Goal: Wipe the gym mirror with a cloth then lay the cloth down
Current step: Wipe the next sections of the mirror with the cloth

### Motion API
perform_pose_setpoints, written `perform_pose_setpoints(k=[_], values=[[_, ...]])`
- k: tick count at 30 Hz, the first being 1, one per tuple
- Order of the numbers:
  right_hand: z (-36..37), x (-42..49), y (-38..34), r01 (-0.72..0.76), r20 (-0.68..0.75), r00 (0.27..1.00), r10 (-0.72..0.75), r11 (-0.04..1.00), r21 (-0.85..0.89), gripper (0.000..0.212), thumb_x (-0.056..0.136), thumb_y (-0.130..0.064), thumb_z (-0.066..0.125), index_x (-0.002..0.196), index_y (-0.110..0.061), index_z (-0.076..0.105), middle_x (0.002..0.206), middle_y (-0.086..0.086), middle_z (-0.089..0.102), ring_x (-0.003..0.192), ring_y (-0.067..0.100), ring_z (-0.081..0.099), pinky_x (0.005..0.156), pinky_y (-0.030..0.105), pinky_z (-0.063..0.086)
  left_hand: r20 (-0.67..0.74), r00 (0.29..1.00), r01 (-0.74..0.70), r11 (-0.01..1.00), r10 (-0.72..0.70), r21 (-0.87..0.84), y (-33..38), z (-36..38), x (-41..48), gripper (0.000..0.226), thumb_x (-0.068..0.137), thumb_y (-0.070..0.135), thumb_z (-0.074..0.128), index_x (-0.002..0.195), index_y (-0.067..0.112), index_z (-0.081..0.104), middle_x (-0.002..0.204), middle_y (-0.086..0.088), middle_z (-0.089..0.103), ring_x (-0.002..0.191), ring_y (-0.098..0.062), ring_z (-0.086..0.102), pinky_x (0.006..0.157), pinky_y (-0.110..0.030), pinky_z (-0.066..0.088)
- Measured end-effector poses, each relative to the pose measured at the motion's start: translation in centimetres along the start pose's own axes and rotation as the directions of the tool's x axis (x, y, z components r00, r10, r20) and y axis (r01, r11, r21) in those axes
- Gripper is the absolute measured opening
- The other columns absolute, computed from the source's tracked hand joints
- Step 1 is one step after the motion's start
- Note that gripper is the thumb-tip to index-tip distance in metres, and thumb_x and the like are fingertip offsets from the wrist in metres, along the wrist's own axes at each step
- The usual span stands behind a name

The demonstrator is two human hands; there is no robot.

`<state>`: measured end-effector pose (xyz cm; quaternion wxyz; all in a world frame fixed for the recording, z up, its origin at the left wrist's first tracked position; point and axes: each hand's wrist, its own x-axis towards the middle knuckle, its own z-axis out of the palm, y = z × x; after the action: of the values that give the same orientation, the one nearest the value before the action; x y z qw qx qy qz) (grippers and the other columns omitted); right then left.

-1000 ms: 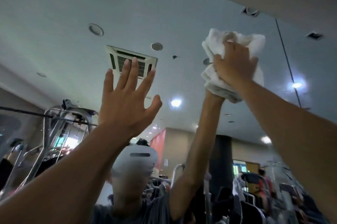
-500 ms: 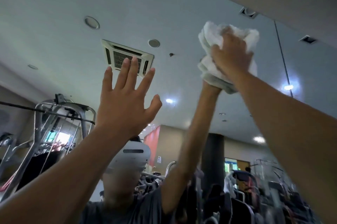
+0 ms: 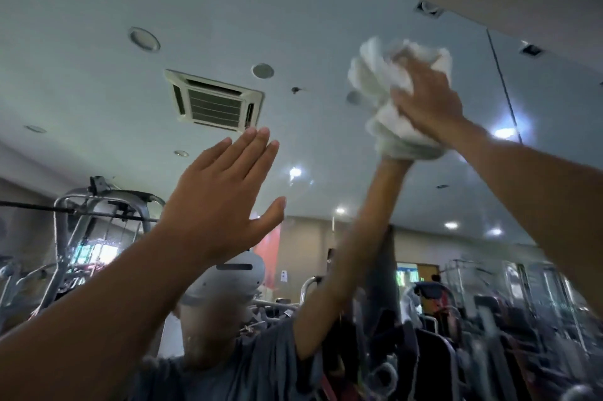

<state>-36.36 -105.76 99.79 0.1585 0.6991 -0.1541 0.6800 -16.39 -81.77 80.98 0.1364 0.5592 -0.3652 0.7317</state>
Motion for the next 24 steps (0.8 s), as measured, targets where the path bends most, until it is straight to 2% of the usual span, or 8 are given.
perform_pose_setpoints(k=[3, 7, 9, 13, 15, 17, 20, 24], values=[[1.2, 3.1, -7.0, -0.176, -0.086, 0.980, 0.179, 0.984, 0.039, 0.052, 0.095, -0.042, 0.035, 0.146, -0.032, 0.041, 0.147, 0.002, 0.048, 0.135, 0.026, 0.041, 0.105, 0.048, 0.031, -0.023, 1.000, 0.007, 0.999, -0.008, -0.043, 0.2, -0.1, -1.0, 0.071, 0.095, 0.046, 0.032, 0.149, 0.000, 0.044, 0.156, -0.018, 0.040, 0.146, -0.029, 0.036, 0.120, -0.040, 0.018], [2.1, -0.4, -13.5, 0.228, -0.021, 0.974, -0.228, 0.973, 0.029, 0.053, 0.093, -0.035, 0.038, 0.147, -0.036, 0.042, 0.154, -0.005, 0.040, 0.142, 0.020, 0.034, 0.108, 0.046, 0.026, 0.010, 0.973, 0.229, 0.973, -0.229, -0.019, 0.6, -0.4, -1.9, 0.079, 0.096, 0.052, 0.025, 0.154, -0.001, 0.028, 0.162, -0.020, 0.024, 0.153, -0.031, 0.019, 0.123, -0.052, 0.016], [1.8, -3.7, -13.7, 0.447, 0.056, 0.892, -0.449, 0.893, 0.047, 0.062, 0.088, -0.042, 0.037, 0.149, -0.040, 0.037, 0.159, -0.007, 0.032, 0.146, 0.018, 0.028, 0.107, 0.050, 0.027, 0.020, 0.958, 0.287, 0.958, -0.286, -0.017, 0.2, -0.6, -2.0, 0.083, 0.094, 0.055, 0.025, 0.154, -0.002, 0.028, 0.161, -0.026, 0.022, 0.152, -0.036, 0.018, 0.123, -0.051, 0.014], [0.6, -8.5, -8.8, 0.737, 0.178, 0.663, -0.727, 0.676, 0.018, 0.069, 0.084, -0.040, 0.042, 0.152, -0.035, 0.034, 0.162, -0.006, 0.026, 0.147, 0.019, 0.027, 0.097, 0.043, 0.034, 0.011, 0.995, 0.102, 0.995, -0.103, 0.004, -2.9, -1.0, -3.1, 0.079, 0.094, 0.056, 0.029, 0.150, 0.001, 0.041, 0.156, -0.025, 0.036, 0.146, -0.036, 0.036, 0.116, -0.041, 0.022], [-0.2, -7.6, -6.7, 0.631, 0.181, 0.766, -0.617, 0.775, -0.027, 0.068, 0.083, -0.041, 0.045, 0.151, -0.036, 0.035, 0.159, -0.004, 0.033, 0.143, 0.024, 0.033, 0.097, 0.049, 0.043, 0.008, 1.000, 0.022, 1.000, -0.021, -0.009, -4.4, -1.3, -4.2, 0.076, 0.095, 0.053, 0.031, 0.149, 0.001, 0.043, 0.155, -0.023, 0.038, 0.145, -0.034, 0.038, 0.116, -0.039, 0.021], [0.4, -5.6, -8.0, 0.325, 0.091, 0.943, -0.320, 0.944, -0.050, 0.061, 0.087, -0.043, 0.044, 0.147, -0.036, 0.038, 0.153, -0.003, 0.039, 0.138, 0.029, 0.037, 0.096, 0.054, 0.043, -0.004, 1.000, -0.001, 0.999, 0.001, -0.038, -5.0, -1.5, -5.3, 0.073, 0.095, 0.049, 0.033, 0.149, 0.000, 0.042, 0.156, -0.021, 0.038, 0.146, -0.033, 0.036, 0.118, -0.040, 0.018], [2.7, -4.1, -14.3, -0.041, -0.089, 0.995, 0.034, 0.997, -0.073, 0.049, 0.096, -0.040, 0.042, 0.145, -0.031, 0.040, 0.151, -0.002, 0.041, 0.137, 0.027, 0.036, 0.103, 0.052, 0.032, -0.010, 0.999, 0.050, 0.997, -0.051, -0.062, -4.5, -1.5, -6.4, 0.071, 0.096, 0.046, 0.032, 0.150, 0.000, 0.041, 0.157, -0.018, 0.036, 0.147, -0.030, 0.034, 0.120, -0.045, 0.020], [3.4, -6.7, -17.9, 0.191, -0.062, 0.978, -0.198, 0.976, -0.108, 0.057, 0.092, -0.043, 0.031, 0.148, -0.032, 0.038, 0.154, -0.002, 0.037, 0.139, 0.023, 0.034, 0.102, 0.050, 0.030, 0.025, 0.964, 0.263, 0.965, -0.263, 0.010, -5.0, -1.8, -6.5, 0.079, 0.096, 0.052, 0.026, 0.154, -0.002, 0.026, 0.162, -0.019, 0.022, 0.153, -0.030, 0.017, 0.121, -0.051, 0.010]])
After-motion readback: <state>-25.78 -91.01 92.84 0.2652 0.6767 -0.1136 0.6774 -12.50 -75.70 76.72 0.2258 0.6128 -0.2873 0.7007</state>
